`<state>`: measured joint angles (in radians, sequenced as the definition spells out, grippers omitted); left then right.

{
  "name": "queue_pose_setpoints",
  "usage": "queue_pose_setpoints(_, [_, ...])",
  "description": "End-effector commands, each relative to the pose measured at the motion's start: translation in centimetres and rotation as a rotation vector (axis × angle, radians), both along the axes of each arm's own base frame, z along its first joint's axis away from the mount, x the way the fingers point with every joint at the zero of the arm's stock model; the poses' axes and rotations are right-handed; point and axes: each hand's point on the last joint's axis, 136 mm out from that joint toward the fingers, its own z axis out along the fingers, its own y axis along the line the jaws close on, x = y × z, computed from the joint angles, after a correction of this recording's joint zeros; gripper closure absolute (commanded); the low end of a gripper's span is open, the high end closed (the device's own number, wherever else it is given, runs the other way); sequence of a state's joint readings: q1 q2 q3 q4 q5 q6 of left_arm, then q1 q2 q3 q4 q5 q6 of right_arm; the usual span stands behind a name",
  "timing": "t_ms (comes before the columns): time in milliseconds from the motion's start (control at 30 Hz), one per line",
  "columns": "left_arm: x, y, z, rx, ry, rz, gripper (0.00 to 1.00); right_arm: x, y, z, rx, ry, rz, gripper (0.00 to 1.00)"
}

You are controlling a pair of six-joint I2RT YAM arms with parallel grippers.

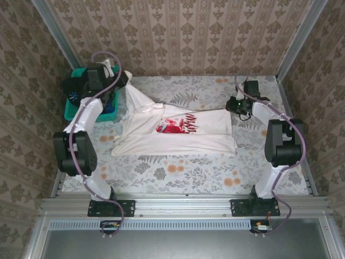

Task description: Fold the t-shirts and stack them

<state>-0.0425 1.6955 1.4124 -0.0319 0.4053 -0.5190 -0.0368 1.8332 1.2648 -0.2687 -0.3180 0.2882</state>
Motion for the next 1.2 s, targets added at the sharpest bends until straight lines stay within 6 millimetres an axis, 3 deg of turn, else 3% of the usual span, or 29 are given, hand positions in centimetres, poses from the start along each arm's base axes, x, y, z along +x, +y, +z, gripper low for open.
queue_pose_setpoints(0, [-1.1, 1.7, 3.3, 0.007, -0.103, 0.033, 1.00, -0.9, -0.9, -1.1, -0.037, 0.021, -0.021, 0.82])
queue_pose_setpoints(67, [-0.9, 2.0, 3.5, 0.026, -0.107, 0.043, 1.00, -1.0, -2.5, -2.7, -0.077, 0.106, -0.084, 0.68])
queue_pose_setpoints(167, [0.3, 1.4, 2.8, 0.011, -0.077, 0.007, 1.00, -1.0, -3.5, -3.7, -0.100, 0.236, -0.138, 0.63])
queue_pose_setpoints(267, [1.0, 0.8, 1.6, -0.010, -0.054, -0.020, 1.00, -0.3, -2.5, -2.8, -0.065, 0.222, -0.148, 0.59])
queue_pose_setpoints(333, [1.3, 0.8, 0.9, -0.009, -0.042, -0.019, 1.00, -0.1, -1.8, -2.4, -0.058, 0.218, -0.145, 0.48])
queue_pose_setpoints(533, [1.7, 0.6, 0.0, -0.008, -0.019, -0.032, 1.00, 3.2, -0.6, -2.8, -0.084, 0.236, -0.079, 0.45])
queue_pose_setpoints(733, [1.5, 0.7, 0.4, -0.006, -0.027, -0.028, 1.00, 3.3, -0.7, -5.7, -0.116, 0.323, -0.087, 0.44])
queue_pose_setpoints(833, [1.8, 0.5, 1.3, -0.012, -0.044, -0.039, 1.00, 3.8, -0.7, -6.4, -0.117, 0.330, -0.087, 0.50])
queue_pose_setpoints(967, [2.0, 0.2, 2.7, -0.022, -0.071, -0.057, 1.00, 4.8, -1.1, -6.5, -0.145, 0.338, -0.088, 0.80])
queue_pose_setpoints(1067, [1.8, 0.4, 3.5, -0.027, -0.083, -0.060, 1.00, 5.4, -1.5, -5.5, -0.168, 0.323, -0.090, 0.97])
queue_pose_setpoints(1167, [1.2, 0.5, 4.5, -0.029, -0.097, -0.061, 1.00, 5.4, -1.9, -4.0, -0.188, 0.294, -0.094, 1.00])
